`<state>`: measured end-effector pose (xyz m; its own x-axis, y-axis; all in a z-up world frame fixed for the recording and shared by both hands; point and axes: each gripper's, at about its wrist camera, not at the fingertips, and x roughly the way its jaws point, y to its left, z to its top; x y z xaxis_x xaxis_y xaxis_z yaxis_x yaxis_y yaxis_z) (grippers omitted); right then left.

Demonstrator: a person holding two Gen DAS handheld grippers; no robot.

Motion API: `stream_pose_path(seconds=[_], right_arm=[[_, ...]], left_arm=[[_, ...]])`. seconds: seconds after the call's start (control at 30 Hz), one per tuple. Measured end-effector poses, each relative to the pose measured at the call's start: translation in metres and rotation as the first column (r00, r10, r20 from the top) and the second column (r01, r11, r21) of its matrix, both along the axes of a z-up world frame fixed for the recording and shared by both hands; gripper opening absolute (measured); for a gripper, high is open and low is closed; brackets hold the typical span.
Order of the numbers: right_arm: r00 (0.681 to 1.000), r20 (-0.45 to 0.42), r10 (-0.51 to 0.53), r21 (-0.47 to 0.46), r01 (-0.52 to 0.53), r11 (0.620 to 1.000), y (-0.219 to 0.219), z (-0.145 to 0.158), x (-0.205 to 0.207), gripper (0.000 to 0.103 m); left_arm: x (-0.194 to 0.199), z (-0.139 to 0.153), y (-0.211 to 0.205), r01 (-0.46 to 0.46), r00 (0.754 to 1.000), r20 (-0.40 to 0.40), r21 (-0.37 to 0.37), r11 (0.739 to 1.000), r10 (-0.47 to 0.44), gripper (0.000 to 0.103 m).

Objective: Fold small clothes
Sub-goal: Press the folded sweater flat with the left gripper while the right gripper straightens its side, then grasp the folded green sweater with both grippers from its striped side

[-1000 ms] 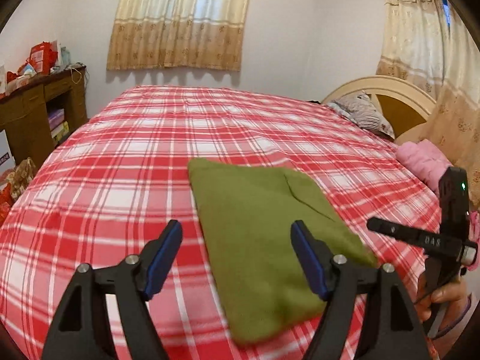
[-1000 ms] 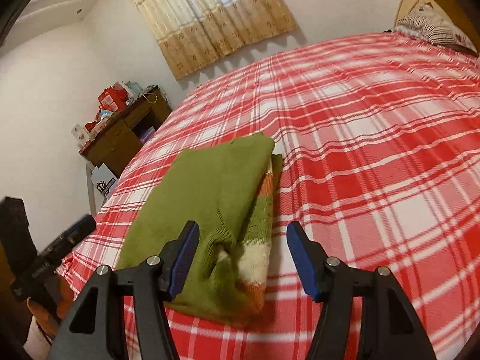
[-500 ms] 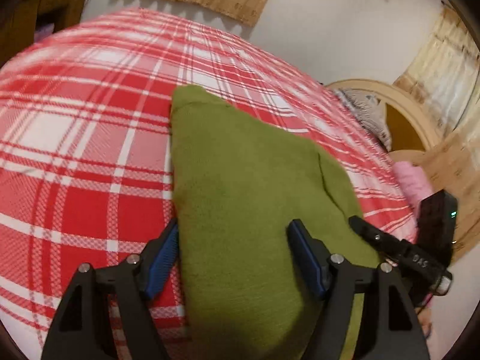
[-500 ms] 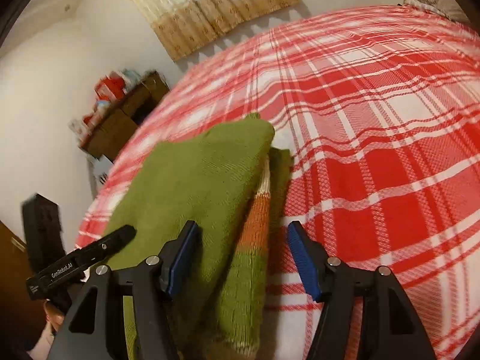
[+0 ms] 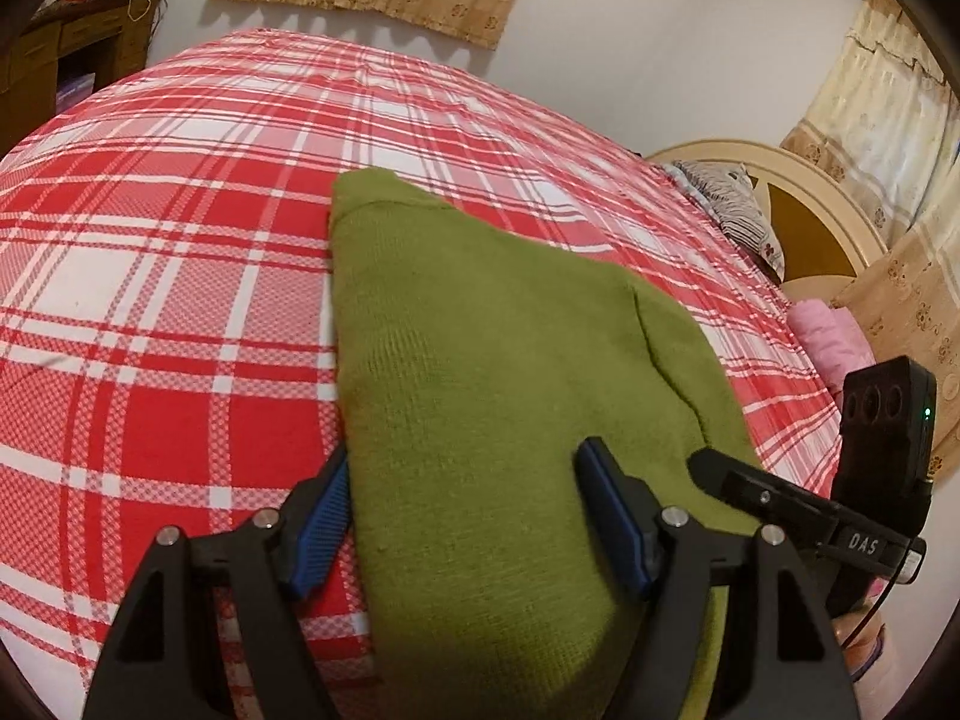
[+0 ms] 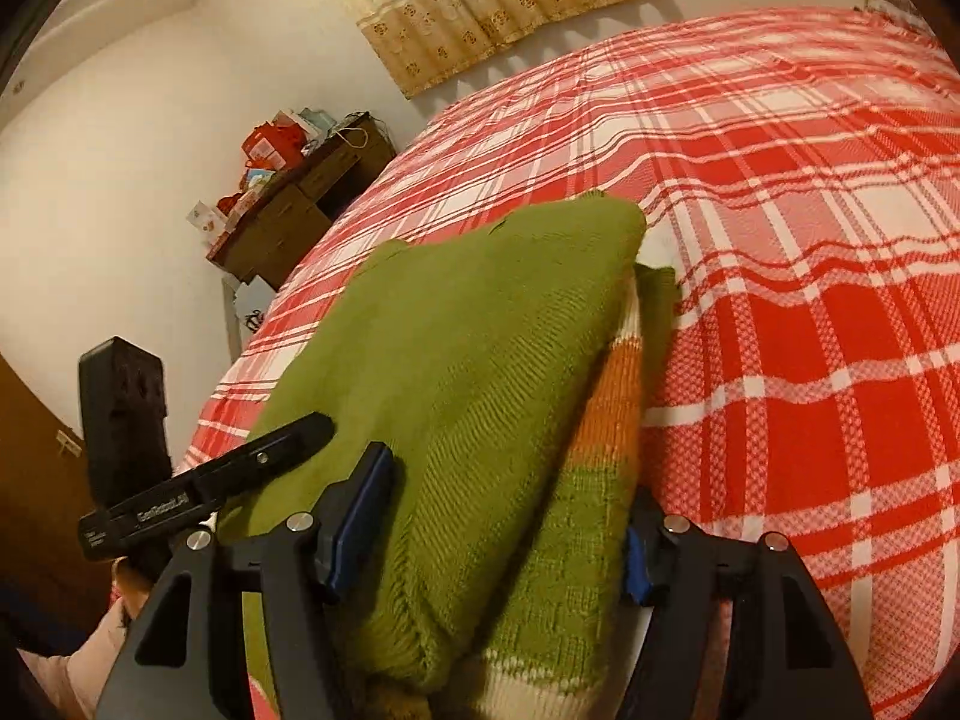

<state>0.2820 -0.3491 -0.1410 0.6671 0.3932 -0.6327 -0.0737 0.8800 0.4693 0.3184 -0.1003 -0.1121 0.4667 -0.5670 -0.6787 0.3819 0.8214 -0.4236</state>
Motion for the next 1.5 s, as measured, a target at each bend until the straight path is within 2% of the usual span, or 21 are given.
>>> stream_pose_path(seconds=[0.07, 0.13, 0.2, 0.33, 0.4, 0.5, 0.67, 0.8, 1.1, 1.2, 1.27, 1.33, 1.43, 1.5], right_arm=[[1.000, 0.020, 0.017, -0.047, -0.017, 0.999, 0.009, 0.004, -0.002, 0.063], [0.997, 0.054, 0.059, -0.077, -0.055, 0.996, 0.019, 0.008, -0.008, 0.049], [0.996, 0.060, 0.063, -0.087, -0.058, 0.995, 0.020, 0.008, -0.008, 0.048], [0.998, 0.038, 0.057, -0.036, -0.056, 0.998, 0.010, 0.002, -0.006, 0.050], [0.999, 0.009, 0.050, -0.009, -0.050, 0.999, 0.007, -0.002, -0.002, 0.056], [0.999, -0.001, 0.054, 0.048, -0.054, 0.997, 0.000, -0.006, 0.002, 0.057], [0.998, 0.004, 0.060, 0.039, -0.061, 0.997, 0.002, -0.006, 0.002, 0.057], [0.997, 0.014, 0.072, 0.021, -0.072, 0.997, 0.006, -0.005, 0.000, 0.053], [0.997, -0.002, 0.071, 0.060, -0.071, 0.996, 0.000, -0.009, 0.004, 0.053], [0.998, -0.001, 0.071, 0.046, -0.070, 0.996, 0.001, -0.009, 0.004, 0.053], [0.998, 0.000, 0.069, 0.016, -0.069, 0.997, 0.005, -0.006, 0.004, 0.052], [0.998, -0.001, 0.068, -0.011, -0.068, 0.998, 0.010, -0.002, 0.002, 0.044], [0.999, -0.015, 0.037, 0.016, -0.037, 0.999, 0.013, 0.004, -0.008, 0.039], [0.999, -0.017, 0.034, 0.052, -0.033, 0.998, 0.013, 0.010, -0.020, 0.038]], left_arm=[[0.000, 0.000, 0.001, -0.001, 1.000, 0.000, -0.006, 1.000, 0.001, 0.074], [0.000, 0.000, 0.001, -0.005, 1.000, 0.002, -0.008, 1.000, 0.005, 0.074], [-0.001, 0.000, 0.001, -0.007, 1.000, 0.006, -0.007, 1.000, 0.007, 0.073], [-0.003, 0.001, 0.001, -0.001, 1.000, 0.017, -0.011, 1.000, 0.001, 0.069], [-0.004, 0.000, 0.004, 0.014, 1.000, 0.015, -0.050, 0.999, -0.014, 0.067], [-0.002, -0.002, 0.011, 0.042, 0.999, -0.005, -0.138, 0.989, -0.043, 0.067], [-0.001, -0.002, 0.006, 0.049, 0.999, -0.009, -0.125, 0.991, -0.051, 0.067], [-0.002, -0.001, -0.001, 0.045, 0.999, -0.003, -0.074, 0.996, -0.046, 0.068], [-0.006, 0.001, -0.010, 0.032, 0.999, 0.024, 0.018, 0.999, -0.032, 0.069], [-0.007, 0.000, -0.010, 0.030, 0.999, 0.024, 0.025, 0.999, -0.030, 0.069], [-0.007, 0.001, -0.011, 0.024, 0.999, 0.027, 0.042, 0.999, -0.025, 0.066], [-0.009, 0.004, -0.014, 0.018, 0.999, 0.030, 0.071, 0.997, -0.020, 0.062], [-0.016, 0.013, -0.020, 0.015, 1.000, 0.020, 0.114, 0.993, -0.017, 0.051], [-0.025, 0.019, -0.023, 0.031, 0.999, 0.009, 0.156, 0.987, -0.032, 0.047]])
